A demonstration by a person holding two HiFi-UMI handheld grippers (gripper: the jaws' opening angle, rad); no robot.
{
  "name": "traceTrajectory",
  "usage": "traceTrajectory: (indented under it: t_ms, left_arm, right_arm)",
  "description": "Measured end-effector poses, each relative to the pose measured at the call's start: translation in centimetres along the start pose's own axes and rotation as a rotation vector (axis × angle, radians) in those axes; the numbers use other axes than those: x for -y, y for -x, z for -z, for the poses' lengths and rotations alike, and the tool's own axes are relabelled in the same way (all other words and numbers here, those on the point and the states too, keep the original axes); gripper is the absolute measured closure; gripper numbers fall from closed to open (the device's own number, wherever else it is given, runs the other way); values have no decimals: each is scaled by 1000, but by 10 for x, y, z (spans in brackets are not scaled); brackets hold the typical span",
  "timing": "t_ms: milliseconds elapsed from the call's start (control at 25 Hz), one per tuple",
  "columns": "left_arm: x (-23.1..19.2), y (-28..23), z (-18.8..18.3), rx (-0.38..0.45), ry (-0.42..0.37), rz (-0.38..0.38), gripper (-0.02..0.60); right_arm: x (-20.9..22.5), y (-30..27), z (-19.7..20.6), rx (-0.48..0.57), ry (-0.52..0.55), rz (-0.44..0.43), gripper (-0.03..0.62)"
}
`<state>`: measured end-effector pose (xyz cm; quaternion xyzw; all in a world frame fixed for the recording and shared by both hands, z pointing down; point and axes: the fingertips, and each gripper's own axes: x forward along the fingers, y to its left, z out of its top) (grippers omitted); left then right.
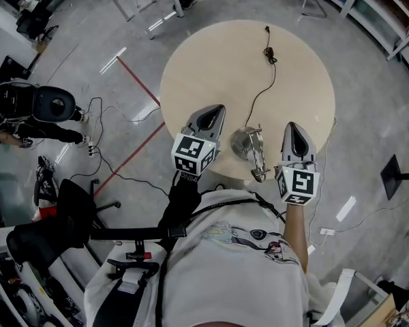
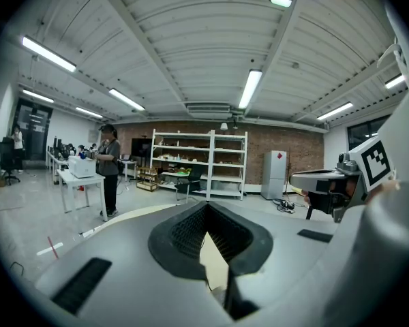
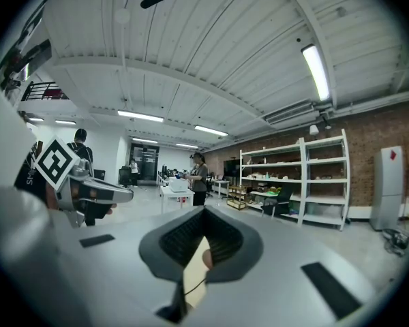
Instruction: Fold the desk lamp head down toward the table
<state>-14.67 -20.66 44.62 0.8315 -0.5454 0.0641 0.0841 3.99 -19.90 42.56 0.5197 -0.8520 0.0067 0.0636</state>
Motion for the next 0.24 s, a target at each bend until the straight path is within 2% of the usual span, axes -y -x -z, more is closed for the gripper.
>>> traceTrajectory:
  t_ms: [240]
  left_arm:
    - [-2,-1,2,-3,3,-3,580]
  right_arm:
    - [1,-1,4,-8,9,3,591]
